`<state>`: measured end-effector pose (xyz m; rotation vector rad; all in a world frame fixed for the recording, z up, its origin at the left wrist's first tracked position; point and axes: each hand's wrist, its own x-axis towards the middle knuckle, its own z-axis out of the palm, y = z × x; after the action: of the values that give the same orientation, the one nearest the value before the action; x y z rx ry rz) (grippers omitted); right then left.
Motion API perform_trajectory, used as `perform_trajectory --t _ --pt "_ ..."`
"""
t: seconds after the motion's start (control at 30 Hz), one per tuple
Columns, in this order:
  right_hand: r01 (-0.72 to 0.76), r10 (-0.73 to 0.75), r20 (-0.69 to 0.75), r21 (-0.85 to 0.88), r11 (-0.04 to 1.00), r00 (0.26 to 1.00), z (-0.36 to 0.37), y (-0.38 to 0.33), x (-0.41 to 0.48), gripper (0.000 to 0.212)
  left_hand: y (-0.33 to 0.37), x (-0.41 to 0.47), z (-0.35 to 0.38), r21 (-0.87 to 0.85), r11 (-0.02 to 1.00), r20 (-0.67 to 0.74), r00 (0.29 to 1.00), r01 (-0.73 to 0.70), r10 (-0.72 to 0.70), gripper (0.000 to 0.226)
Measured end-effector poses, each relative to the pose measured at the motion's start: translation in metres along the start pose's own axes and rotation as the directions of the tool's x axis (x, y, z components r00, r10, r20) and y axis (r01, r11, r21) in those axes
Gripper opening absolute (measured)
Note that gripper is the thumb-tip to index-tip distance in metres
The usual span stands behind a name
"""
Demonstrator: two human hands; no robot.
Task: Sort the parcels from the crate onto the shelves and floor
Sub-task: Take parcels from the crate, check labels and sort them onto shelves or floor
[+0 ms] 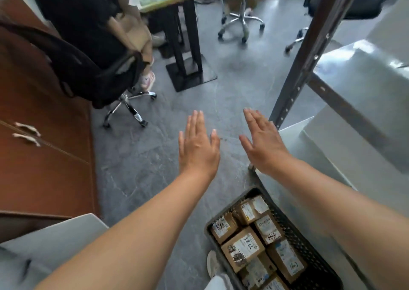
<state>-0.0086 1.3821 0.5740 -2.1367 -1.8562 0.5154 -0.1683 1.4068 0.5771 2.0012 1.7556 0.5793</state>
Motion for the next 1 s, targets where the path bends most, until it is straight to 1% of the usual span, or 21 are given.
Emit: perform_trajectory --t 0.07,0.13,0.17,0.23,0.3,0.4,0.47,0.53,0.6,0.7,0.8,0.87,0.93,1.0 --pt "0.102 -0.102 -0.020 -0.032 0.994 0.995 -0.041 -0.023 -0.011 0.068 0.029 -0.013 -0.027 -0.064 0.995 -0.055 0.995 0.074 -0.078 0.061" --pt "0.175 -0.179 -0.038 -0.103 0.979 0.983 -0.086 -0.039 -0.034 0.068 0.070 -0.036 -0.046 -0.111 0.992 -0.058 0.996 0.056 -0.063 0.062" --pt "0.190 -0.201 -0.066 -0.143 0.971 0.977 -0.109 -0.044 -0.050 0.067 0.092 -0.047 -0.055 -0.124 0.992 -0.054 0.998 0.019 -0.026 0.062" --pt "0.178 -0.218 -0.167 -0.226 0.958 0.962 -0.160 -0.047 -0.089 0.067 0.139 -0.067 -0.076 -0.148 0.986 -0.066 0.996 -0.071 0.062 0.062" --pt "0.141 -0.229 -0.278 -0.303 0.942 0.933 -0.214 -0.044 -0.132 0.070 0.187 -0.083 -0.108 -0.146 0.967 -0.131 0.973 -0.210 0.192 0.061" --pt "0.069 -0.219 -0.416 -0.346 0.936 0.882 -0.292 -0.035 -0.192 0.076 0.256 -0.109 -0.159 -0.149 0.873 -0.258 0.871 -0.464 0.419 0.060" --pt "0.002 -0.200 -0.535 -0.348 0.938 0.821 -0.340 -0.029 -0.231 0.076 0.293 -0.128 -0.184 -0.118 0.815 -0.295 0.804 -0.567 0.516 0.059" --pt "-0.071 -0.182 -0.648 -0.344 0.936 0.739 -0.381 -0.025 -0.268 0.074 0.328 -0.149 -0.202 -0.029 0.768 -0.316 0.735 -0.640 0.600 0.063" --pt "-0.136 -0.182 -0.733 -0.351 0.926 0.655 -0.416 -0.025 -0.305 0.073 0.365 -0.170 -0.219 -0.051 0.709 -0.337 0.680 -0.704 0.651 0.062" --pt "-0.238 -0.202 -0.803 -0.390 0.889 0.561 -0.463 -0.025 -0.352 0.074 0.417 -0.199 -0.243 0.002 0.609 -0.380 0.562 -0.793 0.735 0.061" --pt "-0.350 -0.190 -0.861 -0.381 0.856 0.472 -0.504 -0.022 -0.390 0.070 0.464 -0.222 -0.258 0.029 0.536 -0.400 0.482 -0.843 0.779 0.064" --pt "-0.430 -0.170 -0.889 -0.364 0.826 0.425 -0.525 -0.019 -0.410 0.068 0.489 -0.234 -0.264 0.034 0.471 -0.417 0.416 -0.882 0.808 0.064" --pt "-0.507 -0.152 -0.906 -0.354 0.786 0.396 -0.539 -0.017 -0.427 0.067 0.510 -0.243 -0.268 0.028 0.407 -0.444 0.353 -0.913 0.824 0.063" --pt "-0.573 -0.132 -0.918 -0.341 0.745 0.375 -0.546 -0.017 -0.442 0.066 0.525 -0.251 -0.267 0.003 0.357 -0.452 0.317 -0.934 0.834 0.063"
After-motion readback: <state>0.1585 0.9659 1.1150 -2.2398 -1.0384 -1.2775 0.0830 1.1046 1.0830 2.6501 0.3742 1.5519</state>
